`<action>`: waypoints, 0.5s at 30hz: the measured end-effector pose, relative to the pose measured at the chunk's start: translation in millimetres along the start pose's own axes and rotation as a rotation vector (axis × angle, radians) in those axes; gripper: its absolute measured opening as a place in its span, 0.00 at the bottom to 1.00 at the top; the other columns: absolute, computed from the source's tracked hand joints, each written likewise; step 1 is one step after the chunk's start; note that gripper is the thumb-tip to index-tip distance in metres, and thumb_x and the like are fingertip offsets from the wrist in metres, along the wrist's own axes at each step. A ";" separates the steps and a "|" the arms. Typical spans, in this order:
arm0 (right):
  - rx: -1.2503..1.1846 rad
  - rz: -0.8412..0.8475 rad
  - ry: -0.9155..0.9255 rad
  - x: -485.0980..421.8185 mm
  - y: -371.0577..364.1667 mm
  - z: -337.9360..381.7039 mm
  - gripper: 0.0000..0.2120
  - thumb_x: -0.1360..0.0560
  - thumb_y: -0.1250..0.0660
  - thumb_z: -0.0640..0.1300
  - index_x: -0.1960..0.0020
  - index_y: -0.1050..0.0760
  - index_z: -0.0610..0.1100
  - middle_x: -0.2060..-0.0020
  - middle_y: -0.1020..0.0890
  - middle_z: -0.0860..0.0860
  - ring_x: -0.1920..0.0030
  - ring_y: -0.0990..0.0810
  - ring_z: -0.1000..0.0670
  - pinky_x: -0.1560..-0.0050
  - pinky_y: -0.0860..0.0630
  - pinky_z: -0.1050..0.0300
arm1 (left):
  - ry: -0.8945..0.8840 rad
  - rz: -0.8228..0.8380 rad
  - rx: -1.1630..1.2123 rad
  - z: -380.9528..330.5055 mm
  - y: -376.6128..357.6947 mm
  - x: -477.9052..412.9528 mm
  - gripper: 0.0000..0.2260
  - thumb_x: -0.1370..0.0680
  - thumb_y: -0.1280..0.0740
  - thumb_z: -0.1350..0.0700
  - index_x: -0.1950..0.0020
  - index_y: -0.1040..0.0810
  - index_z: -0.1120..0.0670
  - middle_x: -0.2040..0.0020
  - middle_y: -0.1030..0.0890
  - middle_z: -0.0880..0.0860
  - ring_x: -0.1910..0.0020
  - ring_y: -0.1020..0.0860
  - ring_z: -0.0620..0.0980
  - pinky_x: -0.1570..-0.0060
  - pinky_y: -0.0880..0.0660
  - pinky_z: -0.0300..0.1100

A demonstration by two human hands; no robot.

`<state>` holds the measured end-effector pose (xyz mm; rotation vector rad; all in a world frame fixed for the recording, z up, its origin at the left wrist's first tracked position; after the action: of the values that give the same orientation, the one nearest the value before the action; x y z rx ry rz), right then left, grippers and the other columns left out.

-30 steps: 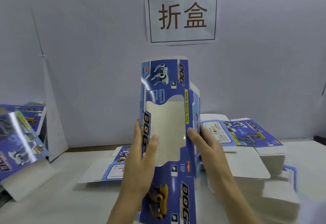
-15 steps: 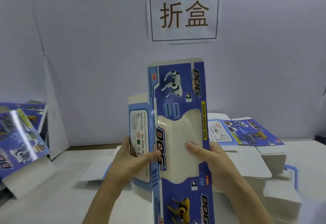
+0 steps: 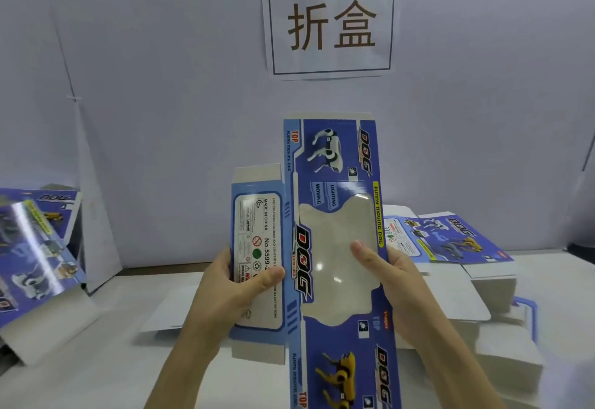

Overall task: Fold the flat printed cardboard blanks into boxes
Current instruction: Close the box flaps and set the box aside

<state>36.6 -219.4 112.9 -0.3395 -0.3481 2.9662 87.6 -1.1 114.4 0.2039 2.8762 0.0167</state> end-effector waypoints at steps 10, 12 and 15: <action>-0.021 -0.161 0.073 1.5 6.7 -0.8 0.23 0.37 0.28 0.59 0.47 0.22 0.48 0.57 0.13 0.49 0.58 0.14 0.46 0.68 0.19 0.56 | -0.057 -0.208 -0.173 -4.6 2.0 4.4 0.32 0.34 0.26 0.48 0.32 0.31 0.48 0.33 0.26 0.52 0.37 0.25 0.52 0.46 0.21 0.49; -0.094 -0.182 0.112 2.5 -0.3 -0.8 0.24 0.37 0.29 0.61 0.45 0.23 0.51 0.55 0.13 0.50 0.57 0.14 0.46 0.66 0.19 0.55 | -0.253 -0.430 -0.408 -34.5 2.8 24.7 0.31 0.27 0.29 0.49 0.26 0.36 0.47 0.26 0.36 0.51 0.28 0.37 0.49 0.35 0.29 0.49; -0.242 -0.095 0.217 6.6 -22.9 5.0 0.22 0.36 0.27 0.64 0.45 0.20 0.57 0.52 0.14 0.53 0.54 0.14 0.49 0.59 0.18 0.52 | -0.464 -0.233 -0.361 -63.3 -40.7 45.2 0.27 0.29 0.36 0.32 0.32 0.41 0.26 0.30 0.43 0.28 0.33 0.42 0.27 0.46 0.32 0.23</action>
<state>31.5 -197.3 121.9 -0.6459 -0.6760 2.7627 22.6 -34.6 163.0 -0.1752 2.3651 0.3873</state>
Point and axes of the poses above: each hand's wrist, its own x-axis away from the middle knuckle, its own y-axis out of the back of the hand, z = x × y, the point moved 9 cm from there along -x, towards the middle knuckle
